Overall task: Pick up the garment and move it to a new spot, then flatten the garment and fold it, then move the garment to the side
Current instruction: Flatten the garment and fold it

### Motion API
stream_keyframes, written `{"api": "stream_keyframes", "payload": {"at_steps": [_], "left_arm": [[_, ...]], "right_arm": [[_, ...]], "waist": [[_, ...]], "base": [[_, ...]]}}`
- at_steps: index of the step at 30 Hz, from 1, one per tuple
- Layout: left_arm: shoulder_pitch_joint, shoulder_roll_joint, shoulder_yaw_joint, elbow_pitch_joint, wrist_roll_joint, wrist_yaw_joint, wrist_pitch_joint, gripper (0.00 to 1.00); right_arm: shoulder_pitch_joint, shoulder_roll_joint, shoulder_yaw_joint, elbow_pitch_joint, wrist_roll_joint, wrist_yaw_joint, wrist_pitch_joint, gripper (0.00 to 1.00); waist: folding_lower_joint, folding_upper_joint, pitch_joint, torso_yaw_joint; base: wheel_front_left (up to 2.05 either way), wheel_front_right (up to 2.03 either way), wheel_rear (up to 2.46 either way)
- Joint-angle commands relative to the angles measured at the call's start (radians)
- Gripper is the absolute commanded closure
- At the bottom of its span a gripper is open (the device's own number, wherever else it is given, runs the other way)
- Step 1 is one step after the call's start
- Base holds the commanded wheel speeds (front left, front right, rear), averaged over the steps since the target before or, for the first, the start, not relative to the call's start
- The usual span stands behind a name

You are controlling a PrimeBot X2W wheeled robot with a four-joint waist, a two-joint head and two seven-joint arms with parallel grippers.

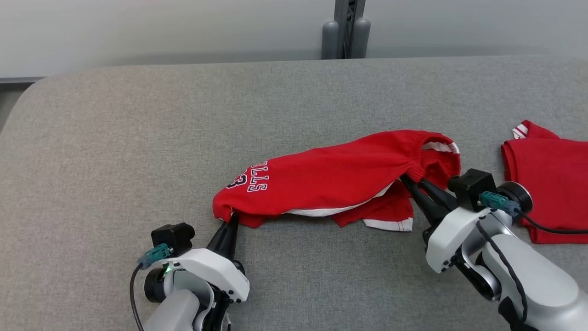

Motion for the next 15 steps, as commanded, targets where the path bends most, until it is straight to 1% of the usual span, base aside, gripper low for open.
{"api": "stream_keyframes", "payload": {"at_steps": [1, 10, 15], "left_arm": [[0.007, 0.005, 0.008, -0.005, 0.021, -0.007, 0.0, 1.0], [0.071, 0.017, 0.085, -0.055, 0.195, -0.026, 0.0, 1.0], [0.097, 0.031, 0.11, -0.082, 0.247, -0.037, 0.0, 1.0]], "right_arm": [[0.011, -0.007, -0.006, 0.002, 0.005, 0.0, 0.001, 1.0], [0.044, -0.007, -0.038, 0.003, 0.036, 0.0, -0.003, 1.0], [0.063, -0.011, -0.038, -0.028, 0.09, 0.0, 0.027, 1.0]], "waist": [[0.0, -0.0001, -0.014, 0.003], [0.0, -0.0001, -0.1, 0.019], [0.0, -0.0001, -0.147, 0.023]], "base": [[0.0, 0.0, 0.0], [0.0, 0.0, 0.0], [0.0, 0.0, 0.0]]}}
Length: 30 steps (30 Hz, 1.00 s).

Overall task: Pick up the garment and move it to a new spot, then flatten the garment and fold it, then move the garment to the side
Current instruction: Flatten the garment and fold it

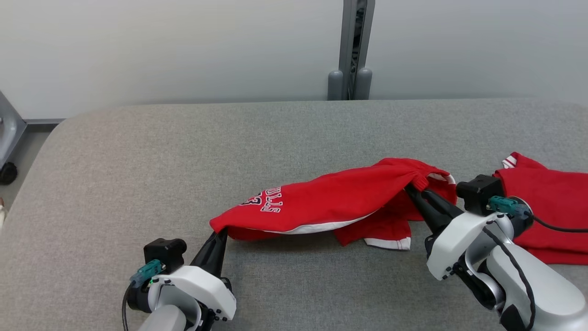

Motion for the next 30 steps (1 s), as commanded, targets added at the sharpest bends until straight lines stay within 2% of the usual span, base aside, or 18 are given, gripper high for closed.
{"api": "stream_keyframes", "payload": {"at_steps": [1, 6, 15, 20, 26, 30], "left_arm": [[0.005, 0.009, 0.009, -0.006, 0.011, -0.007, 0.0, 1.0], [-0.003, 0.03, 0.041, -0.043, 0.036, -0.009, 0.0, 1.0], [-0.054, 0.05, 0.08, -0.089, 0.039, -0.014, 0.0, 1.0], [-0.094, 0.041, 0.092, -0.119, 0.011, -0.017, 0.001, 1.0], [-0.155, 0.023, 0.096, -0.158, -0.041, -0.021, 0.038, 1.0], [-0.232, 0.021, 0.113, -0.171, -0.066, -0.001, 0.085, 1.0]], "right_arm": [[0.013, -0.01, 0.007, -0.019, 0.027, 0.0, 0.017, 1.0], [-0.012, -0.055, 0.022, -0.106, 0.122, 0.0, 0.086, 1.0], [-0.08, -0.12, -0.029, -0.189, 0.284, 0.0, 0.135, 1.0], [-0.122, -0.125, -0.042, -0.201, 0.334, 0.0, 0.143, 1.0], [-0.183, -0.101, -0.028, -0.205, 0.396, 0.0, 0.169, 1.0], [-0.266, -0.08, -0.01, -0.169, 0.423, 0.0, 0.196, 1.0]], "waist": [[0.0, -0.0001, -0.021, 0.003], [0.0, -0.0001, -0.041, -0.001], [0.0, -0.0001, -0.051, 0.0], [0.0, -0.0001, -0.056, 0.002], [0.0, -0.0001, -0.058, -0.002], [0.0, -0.0001, -0.052, -0.011]], "base": [[0.0, 0.0, 0.0], [0.0, 0.0, 0.0], [0.0, 0.0, 0.0], [0.0, 0.0, 0.0], [0.0, 0.0, 0.0], [0.0, 0.0, 0.0]]}}
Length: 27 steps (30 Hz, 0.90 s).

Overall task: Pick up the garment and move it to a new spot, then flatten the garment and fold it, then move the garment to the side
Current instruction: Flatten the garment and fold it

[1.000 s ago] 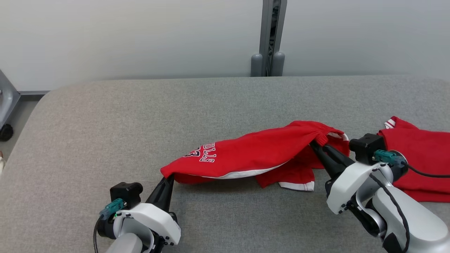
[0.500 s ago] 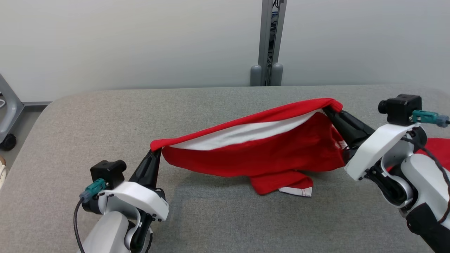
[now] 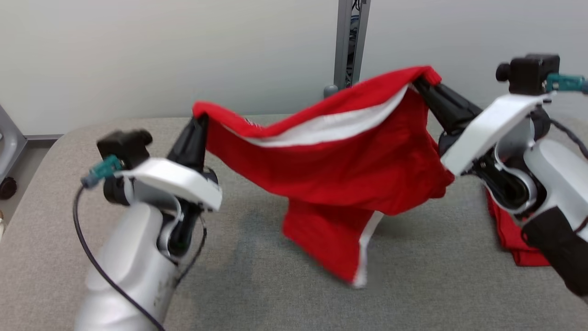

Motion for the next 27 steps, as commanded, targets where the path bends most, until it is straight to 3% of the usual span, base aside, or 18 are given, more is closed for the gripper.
{"api": "stream_keyframes", "payload": {"at_steps": [1, 4, 15, 20, 27], "left_arm": [[-0.023, 0.009, 0.007, -0.001, -0.006, 0.007, 0.004, 1.0], [-0.124, 0.018, 0.029, 0.024, -0.025, 0.027, 0.061, 1.0], [-0.461, 0.046, 0.038, 0.199, -0.053, 0.016, 0.218, 1.0], [-0.623, 0.038, 0.03, 0.28, -0.037, 0.007, 0.189, 1.0], [-0.802, 0.004, 0.037, 0.375, -0.031, -0.005, 0.027, 1.0]], "right_arm": [[-0.015, 0.003, 0.0, 0.006, 0.005, 0.0, 0.004, 1.0], [-0.123, 0.027, 0.04, 0.07, 0.004, 0.0, 0.018, 1.0], [-0.437, 0.08, 0.199, 0.3, -0.03, 0.0, -0.034, 1.0], [-0.575, 0.104, 0.265, 0.413, -0.061, 0.0, -0.132, 1.0], [-0.748, 0.143, 0.29, 0.603, -0.18, 0.0, -0.282, 1.0]], "waist": [[0.0, -0.0001, 0.004, -0.003], [0.0, -0.0001, 0.026, -0.011], [0.0, -0.0001, 0.193, -0.026], [0.0, -0.0001, 0.28, -0.019], [0.0, -0.0001, 0.383, 0.005]], "base": [[0.0, 0.0, 0.0], [0.0, 0.0, 0.0], [0.0, 0.0, 0.0], [0.0, 0.0, 0.0], [0.0, 0.0, 0.0]]}}
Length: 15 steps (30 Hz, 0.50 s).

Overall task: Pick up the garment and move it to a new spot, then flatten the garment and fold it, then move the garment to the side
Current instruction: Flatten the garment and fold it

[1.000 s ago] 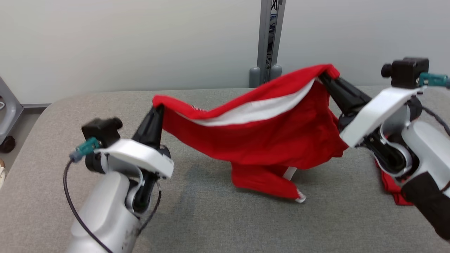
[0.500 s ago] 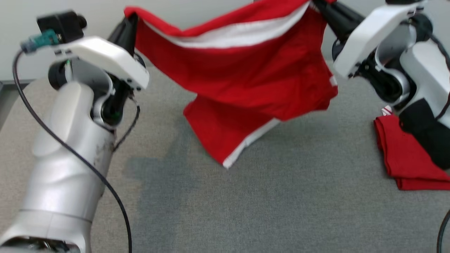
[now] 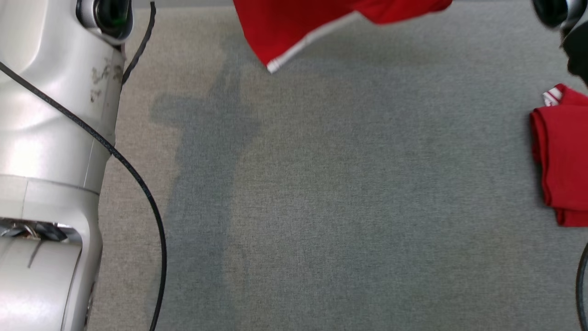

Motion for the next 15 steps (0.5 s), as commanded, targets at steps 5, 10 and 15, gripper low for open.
{"api": "stream_keyframes", "payload": {"at_steps": [5, 10, 15], "left_arm": [[-0.113, -0.028, 0.001, 0.048, 0.008, -0.012, -0.127, 1.0], [-0.134, -0.039, 0.007, 0.024, 0.019, -0.019, -0.147, 1.0], [-0.077, -0.043, -0.001, 0.006, 0.021, -0.025, -0.147, 1.0]], "right_arm": [[-0.072, -0.004, -0.193, -0.033, -0.216, 0.0, -0.012, 1.0], [0.023, 0.017, -0.419, -0.135, -0.396, 0.0, -0.012, 1.0], [0.101, 0.037, -0.468, -0.146, -0.447, 0.0, -0.013, 1.0]], "waist": [[0.0, -0.0001, 0.125, 0.042], [0.0, -0.0001, 0.189, 0.067], [0.0, -0.0001, 0.214, 0.074]], "base": [[0.0, 0.0, 0.0], [0.0, 0.0, 0.0], [0.0, 0.0, 0.0]]}}
